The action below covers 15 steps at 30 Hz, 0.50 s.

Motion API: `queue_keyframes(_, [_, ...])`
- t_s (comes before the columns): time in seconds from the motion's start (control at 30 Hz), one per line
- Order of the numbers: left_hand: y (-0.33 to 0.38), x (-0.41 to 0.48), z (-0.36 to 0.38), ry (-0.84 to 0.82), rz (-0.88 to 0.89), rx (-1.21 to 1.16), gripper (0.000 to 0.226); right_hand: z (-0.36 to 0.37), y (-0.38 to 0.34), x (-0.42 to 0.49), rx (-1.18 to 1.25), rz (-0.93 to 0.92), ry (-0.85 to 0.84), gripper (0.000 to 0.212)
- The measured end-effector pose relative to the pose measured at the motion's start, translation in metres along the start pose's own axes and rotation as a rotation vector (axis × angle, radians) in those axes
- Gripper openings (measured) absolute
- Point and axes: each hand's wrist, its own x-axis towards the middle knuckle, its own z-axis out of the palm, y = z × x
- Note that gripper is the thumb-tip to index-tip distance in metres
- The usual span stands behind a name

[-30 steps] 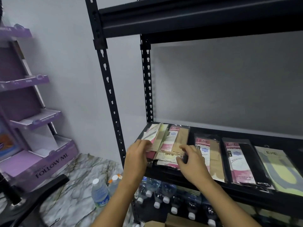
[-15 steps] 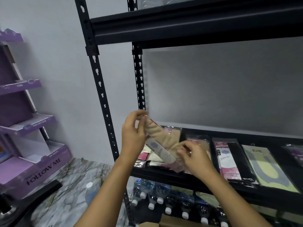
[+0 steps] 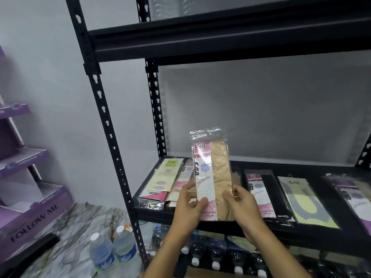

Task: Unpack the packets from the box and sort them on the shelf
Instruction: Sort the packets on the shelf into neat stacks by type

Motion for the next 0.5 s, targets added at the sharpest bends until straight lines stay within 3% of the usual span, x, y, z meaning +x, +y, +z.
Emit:
queue_keyframes(0.17, [-0.002, -0.001, 0.011, 0.026, 0.005, -0.01, 0.044, -0.01, 0.008, -0.005, 0.006, 0.055, -0.022, 0.034])
queue_keyframes(0.3, [-0.003, 0.002, 0.018, 0.02, 0.023, 0.058, 0.041, -0.017, 0.01, -0.003, -0.048, 0.049, 0.063, 0.045])
queue_keyframes(0.5, [0.0, 0.024, 0.036, 0.032, 0.04, 0.292, 0.038, -0.028, 0.01, 0.006, -0.213, 0.016, 0.15, 0.036])
